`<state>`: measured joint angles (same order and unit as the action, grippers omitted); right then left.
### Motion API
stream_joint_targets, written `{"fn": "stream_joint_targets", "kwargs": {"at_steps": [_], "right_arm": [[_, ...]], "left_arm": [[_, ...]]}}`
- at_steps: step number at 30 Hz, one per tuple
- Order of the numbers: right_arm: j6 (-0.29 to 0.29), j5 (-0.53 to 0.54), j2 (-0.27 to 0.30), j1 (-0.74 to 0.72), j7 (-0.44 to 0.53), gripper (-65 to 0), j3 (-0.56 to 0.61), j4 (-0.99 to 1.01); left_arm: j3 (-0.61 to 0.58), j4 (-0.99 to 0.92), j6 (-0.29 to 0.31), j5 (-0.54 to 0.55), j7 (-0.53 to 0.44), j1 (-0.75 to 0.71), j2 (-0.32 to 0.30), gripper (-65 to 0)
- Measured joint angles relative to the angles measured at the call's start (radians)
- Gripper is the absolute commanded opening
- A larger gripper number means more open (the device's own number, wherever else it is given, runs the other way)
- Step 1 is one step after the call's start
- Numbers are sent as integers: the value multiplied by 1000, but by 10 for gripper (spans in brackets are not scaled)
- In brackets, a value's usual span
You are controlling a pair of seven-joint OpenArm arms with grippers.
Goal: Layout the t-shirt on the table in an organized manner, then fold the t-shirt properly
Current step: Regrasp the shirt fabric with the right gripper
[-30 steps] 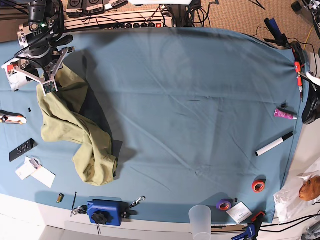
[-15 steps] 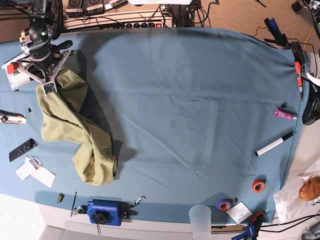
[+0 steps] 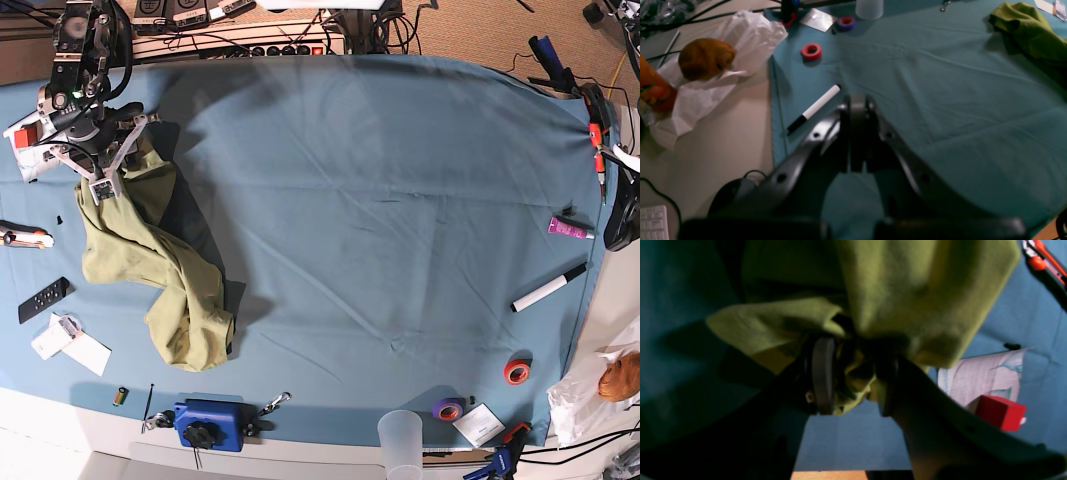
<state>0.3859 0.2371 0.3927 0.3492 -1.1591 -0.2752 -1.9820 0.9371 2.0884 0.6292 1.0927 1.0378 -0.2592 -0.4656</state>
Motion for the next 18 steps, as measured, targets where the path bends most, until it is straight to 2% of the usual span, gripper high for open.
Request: {"fn": "stream_joint_targets", "kwargs": {"at_steps": [6,9,11,14,18], "right_arm": [[0,35,0,0,-3,-650,0,0],[0,51,0,0,-4,-650,0,0],[0,117,0,0,-3,-650,0,1],[57,214,0,0,-3,-650,0,1],[56,206,0,0,-45,-650,0,1]], "left_arm": [[0,0,0,0,0,1,0,-650],[0,0,0,3,0,2,0,-650],[0,0,0,3,0,2,1,-650],[0,0,0,3,0,2,1,-650],[0,0,0,3,0,2,1,-650]]}}
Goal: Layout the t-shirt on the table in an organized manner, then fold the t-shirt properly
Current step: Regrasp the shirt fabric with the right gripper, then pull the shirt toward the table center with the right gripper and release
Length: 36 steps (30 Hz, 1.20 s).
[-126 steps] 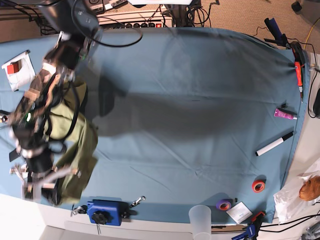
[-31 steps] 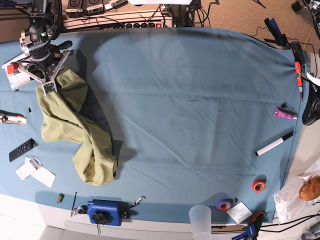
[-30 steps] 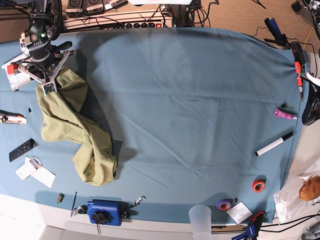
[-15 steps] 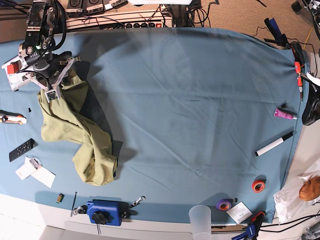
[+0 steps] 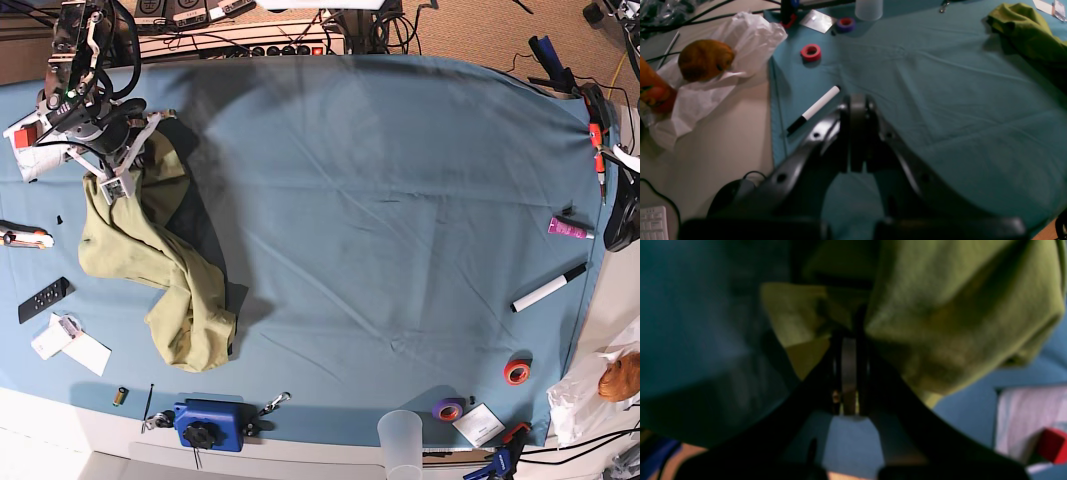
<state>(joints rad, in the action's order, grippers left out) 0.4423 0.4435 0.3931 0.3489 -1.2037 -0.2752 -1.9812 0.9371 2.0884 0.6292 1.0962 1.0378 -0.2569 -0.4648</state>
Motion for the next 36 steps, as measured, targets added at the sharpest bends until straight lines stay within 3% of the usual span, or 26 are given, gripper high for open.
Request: {"fn": "stream_joint_targets", "kwargs": {"at_steps": [4,6,9,13,18,23,26,31,36], "right_arm": [[1,7,0,-1,0,-650,0,0],[44,52,0,-6,-4,-650,0,0],[132,210,-3,-38,-3,-650,0,1],[232,362,-85,-115,2,-650,-2,1],[254,410,-196,-238,7,-650,32,1],[254,333,-249,-305,8,-650,223,1],[254,235,-276,-328,71,-650,374,1],[186,55,-324,-366,123,-650,567,1],[183,-29,-381,-371,158,-650,694,1]], "left_arm": [[0,0,0,0,0,0,2,-650],[0,0,0,1,0,0,2,-650],[0,0,0,3,-8,2,14,-650],[0,0,0,4,-8,3,36,-650],[0,0,0,9,-8,3,43,-650],[0,0,0,11,-8,3,43,-650],[0,0,0,11,-8,3,43,-650],[0,0,0,11,-8,3,43,-650],[0,0,0,11,-8,3,43,-650]]}}
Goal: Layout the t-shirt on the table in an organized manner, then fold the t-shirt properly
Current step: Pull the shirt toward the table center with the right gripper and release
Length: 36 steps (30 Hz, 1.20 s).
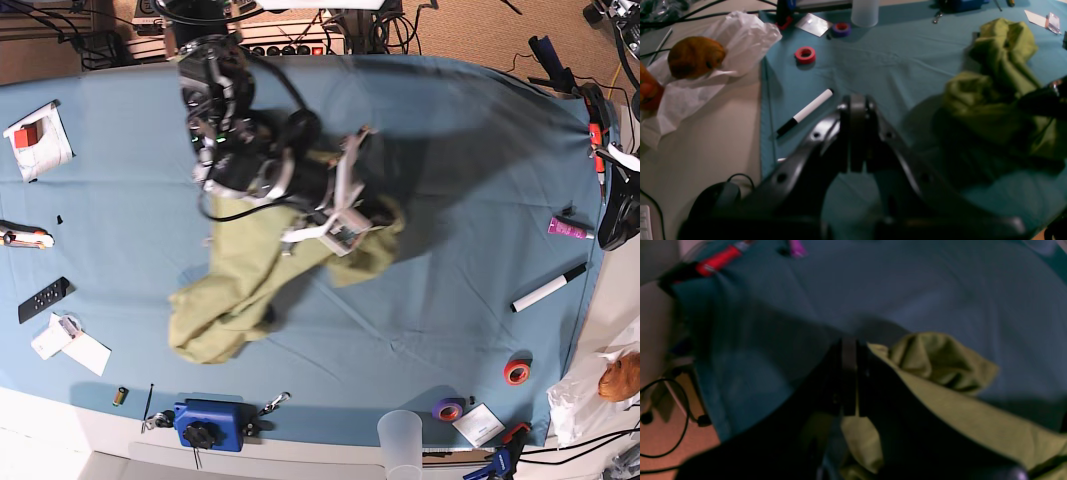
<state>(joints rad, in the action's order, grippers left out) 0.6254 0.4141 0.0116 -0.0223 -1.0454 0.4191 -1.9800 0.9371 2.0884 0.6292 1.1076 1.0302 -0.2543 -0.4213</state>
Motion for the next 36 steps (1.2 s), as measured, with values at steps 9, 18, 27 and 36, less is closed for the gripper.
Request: {"fn": "stream_joint_targets", "kwargs": {"at_steps": [9,18,27,36], "right_arm": [[0,-14,-31,0,-6,-650,73,0],[15,19,-31,0,-76,-533,72,-5],[18,-24,-63,-16,-53,-534,-63,-137],[-84,-126,-63,-14,-46,-534,-526,-137]], "left_arm": [[0,0,0,-2,0,0,0,-650],[0,0,0,-5,0,0,0,-503],[0,0,0,-5,-37,0,0,-493],[-238,-19,-4,-138,-124,1,-3,-493]]}}
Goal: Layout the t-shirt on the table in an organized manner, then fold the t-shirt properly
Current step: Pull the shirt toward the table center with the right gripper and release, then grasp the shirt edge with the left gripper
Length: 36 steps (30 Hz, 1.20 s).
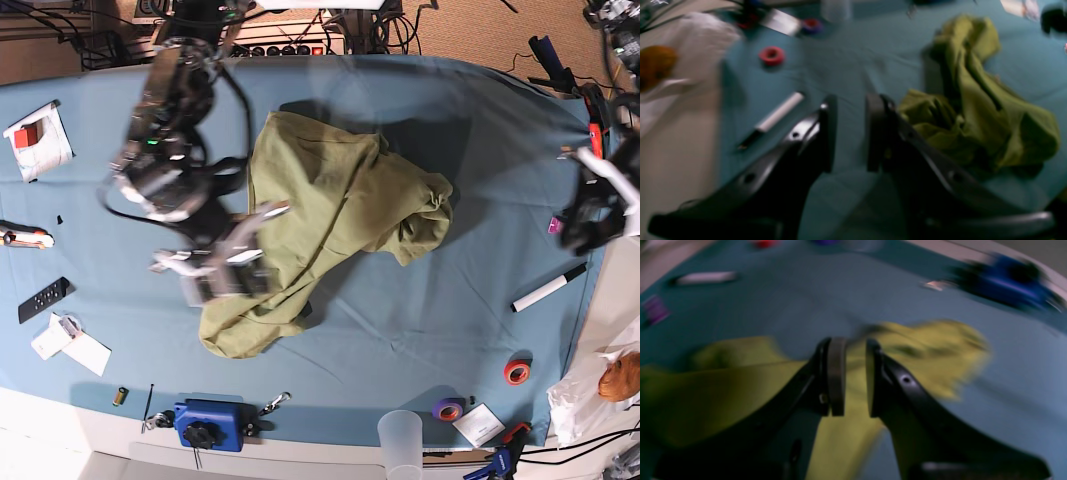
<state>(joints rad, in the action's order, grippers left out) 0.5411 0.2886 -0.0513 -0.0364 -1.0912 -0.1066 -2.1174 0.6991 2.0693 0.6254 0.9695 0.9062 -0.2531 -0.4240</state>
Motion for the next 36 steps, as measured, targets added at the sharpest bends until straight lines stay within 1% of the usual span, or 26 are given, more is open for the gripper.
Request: {"fn": "stream_joint_targets", "kwargs": {"at_steps": [2,3,5,8,11,14,17,19,21,24,25,30,33,34,35,36], "right_arm": [[-1,0,10,2,-3,-534,-87,-2],[0,1,19,3,-2,-534,-123,-2],[1,2,45,10,-3,-534,-191,-2],[1,0,91,37,-4,-534,-275,-2],[1,1,137,74,-4,-534,-340,-2],[1,1,175,101,-4,-534,-385,-2],[-3,3,203,122,-5,-534,-420,-2],[-10,4,212,125,-4,-534,-437,-2],[-10,4,218,125,-4,-534,-445,-2],[-10,4,220,125,-4,-534,-448,-2],[-10,5,220,125,-4,-534,-448,-2],[-10,8,220,125,-4,-534,-448,-2],[-10,25,220,125,-4,-534,-448,-2],[-10,37,220,125,-4,-534,-448,-2],[-10,54,220,125,-4,-534,-448,-2],[-10,55,220,125,-4,-534,-448,-2]], "left_arm": [[-109,-31,-39,-84,-42,15,0,-493],[-158,-47,-60,-116,-43,32,0,-493],[-241,-70,-83,-169,-36,76,0,-493],[-342,-78,-87,-203,10,134,0,-493],[-434,-106,-87,-253,13,182,-2,-493],[-531,-164,-91,-279,13,239,-6,-493],[-626,-246,-90,-290,20,285,-4,-493],[-672,-297,-90,-293,51,310,-5,-493],[-703,-335,-90,-292,73,333,-6,-493],[-733,-389,-90,-287,77,363,-5,-493],[-739,-408,-72,-287,76,369,-6,-493],[-743,-493,-68,-289,80,392,-3,-493],[-743,-537,-68,-289,77,401,14,-499],[-743,-545,-68,-288,77,401,20,-522],[-743,-548,-68,-289,77,400,27,-571],[-743,-549,-68,-292,77,400,36,-640]]}}
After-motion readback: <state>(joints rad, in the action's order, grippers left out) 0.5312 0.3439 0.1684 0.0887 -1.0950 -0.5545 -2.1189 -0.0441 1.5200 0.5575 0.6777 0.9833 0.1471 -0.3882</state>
